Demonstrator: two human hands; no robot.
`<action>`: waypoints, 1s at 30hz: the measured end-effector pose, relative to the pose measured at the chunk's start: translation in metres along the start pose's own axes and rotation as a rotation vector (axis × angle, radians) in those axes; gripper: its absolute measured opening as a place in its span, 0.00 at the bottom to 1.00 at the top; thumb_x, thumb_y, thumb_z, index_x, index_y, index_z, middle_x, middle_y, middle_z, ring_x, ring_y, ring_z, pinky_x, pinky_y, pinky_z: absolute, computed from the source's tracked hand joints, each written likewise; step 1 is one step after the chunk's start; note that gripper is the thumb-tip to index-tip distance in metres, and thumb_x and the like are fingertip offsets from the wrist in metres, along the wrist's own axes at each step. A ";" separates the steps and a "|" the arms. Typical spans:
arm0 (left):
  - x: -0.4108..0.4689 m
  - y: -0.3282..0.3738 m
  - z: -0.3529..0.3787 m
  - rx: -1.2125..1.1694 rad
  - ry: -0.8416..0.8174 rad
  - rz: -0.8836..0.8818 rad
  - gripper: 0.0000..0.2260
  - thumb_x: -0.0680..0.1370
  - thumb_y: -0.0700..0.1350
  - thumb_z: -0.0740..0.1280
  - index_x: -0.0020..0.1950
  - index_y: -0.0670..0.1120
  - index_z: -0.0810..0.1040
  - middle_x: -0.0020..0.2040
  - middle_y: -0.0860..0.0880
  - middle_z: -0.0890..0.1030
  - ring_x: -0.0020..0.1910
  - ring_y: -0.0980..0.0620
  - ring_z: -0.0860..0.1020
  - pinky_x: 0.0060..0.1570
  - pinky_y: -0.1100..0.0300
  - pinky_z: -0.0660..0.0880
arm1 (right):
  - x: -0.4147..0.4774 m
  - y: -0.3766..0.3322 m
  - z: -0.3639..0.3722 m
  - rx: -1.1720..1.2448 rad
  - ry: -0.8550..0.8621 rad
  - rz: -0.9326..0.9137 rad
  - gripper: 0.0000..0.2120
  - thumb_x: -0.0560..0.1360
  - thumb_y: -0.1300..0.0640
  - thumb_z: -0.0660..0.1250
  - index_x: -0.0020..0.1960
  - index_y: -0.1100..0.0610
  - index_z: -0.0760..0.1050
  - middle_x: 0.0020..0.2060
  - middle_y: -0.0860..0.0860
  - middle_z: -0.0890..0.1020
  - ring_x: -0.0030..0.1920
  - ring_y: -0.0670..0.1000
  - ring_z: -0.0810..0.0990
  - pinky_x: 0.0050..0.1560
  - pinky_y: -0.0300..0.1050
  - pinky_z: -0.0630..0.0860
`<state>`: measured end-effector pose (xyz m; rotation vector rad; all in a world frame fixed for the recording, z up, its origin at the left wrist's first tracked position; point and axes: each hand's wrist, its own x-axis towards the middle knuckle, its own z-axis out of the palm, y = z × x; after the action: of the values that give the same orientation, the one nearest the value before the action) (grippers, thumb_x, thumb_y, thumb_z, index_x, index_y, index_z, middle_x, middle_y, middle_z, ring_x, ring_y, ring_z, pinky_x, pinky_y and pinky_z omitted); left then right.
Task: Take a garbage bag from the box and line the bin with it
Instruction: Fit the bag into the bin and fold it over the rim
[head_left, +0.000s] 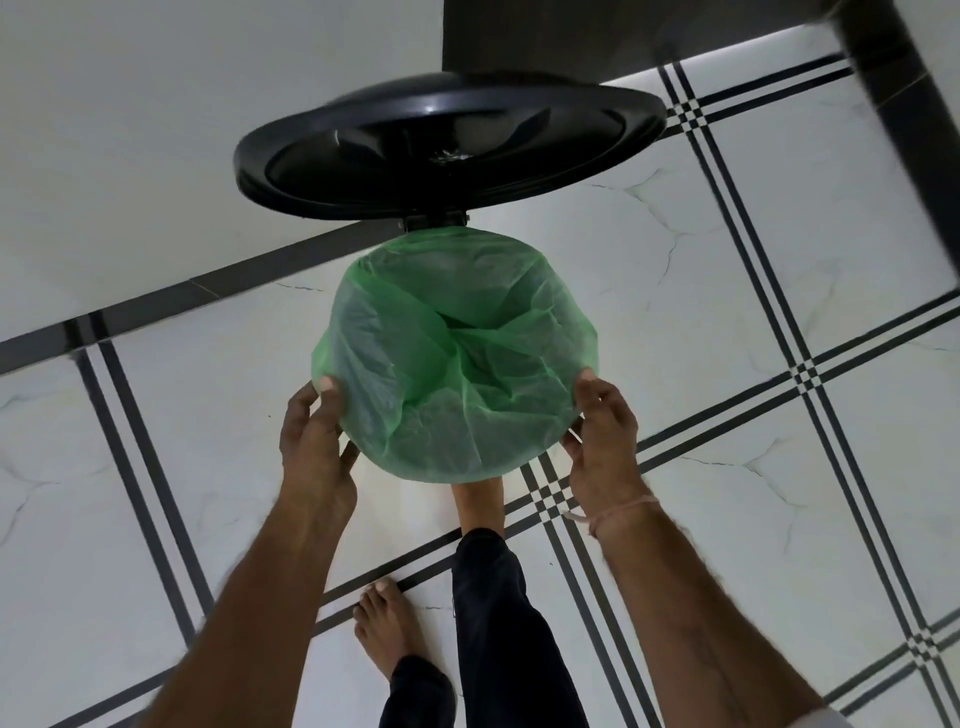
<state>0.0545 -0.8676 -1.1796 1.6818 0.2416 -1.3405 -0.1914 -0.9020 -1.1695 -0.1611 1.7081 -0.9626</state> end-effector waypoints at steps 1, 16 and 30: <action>0.004 0.003 0.000 0.007 0.025 -0.004 0.05 0.82 0.54 0.68 0.52 0.54 0.79 0.57 0.53 0.82 0.57 0.52 0.80 0.60 0.50 0.77 | 0.004 -0.003 0.001 0.009 0.013 0.047 0.11 0.82 0.51 0.67 0.52 0.59 0.79 0.52 0.57 0.85 0.56 0.59 0.85 0.53 0.55 0.84; 0.020 0.040 0.047 0.411 0.078 0.258 0.31 0.82 0.68 0.50 0.61 0.44 0.78 0.58 0.42 0.82 0.57 0.42 0.81 0.59 0.43 0.79 | 0.003 -0.004 0.103 -1.007 -0.491 -0.933 0.10 0.83 0.55 0.62 0.54 0.60 0.79 0.49 0.56 0.82 0.48 0.52 0.80 0.52 0.43 0.78; 0.046 0.026 0.042 0.377 0.037 0.479 0.23 0.87 0.53 0.53 0.43 0.35 0.65 0.38 0.43 0.66 0.37 0.50 0.65 0.36 0.58 0.64 | 0.121 0.091 0.130 -1.675 -0.670 -0.535 0.63 0.58 0.20 0.56 0.84 0.55 0.54 0.82 0.57 0.60 0.82 0.59 0.57 0.82 0.55 0.51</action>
<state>0.0615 -0.9304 -1.2033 1.9185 -0.3976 -1.0313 -0.0939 -0.9749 -1.3270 -1.8338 1.3806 0.4372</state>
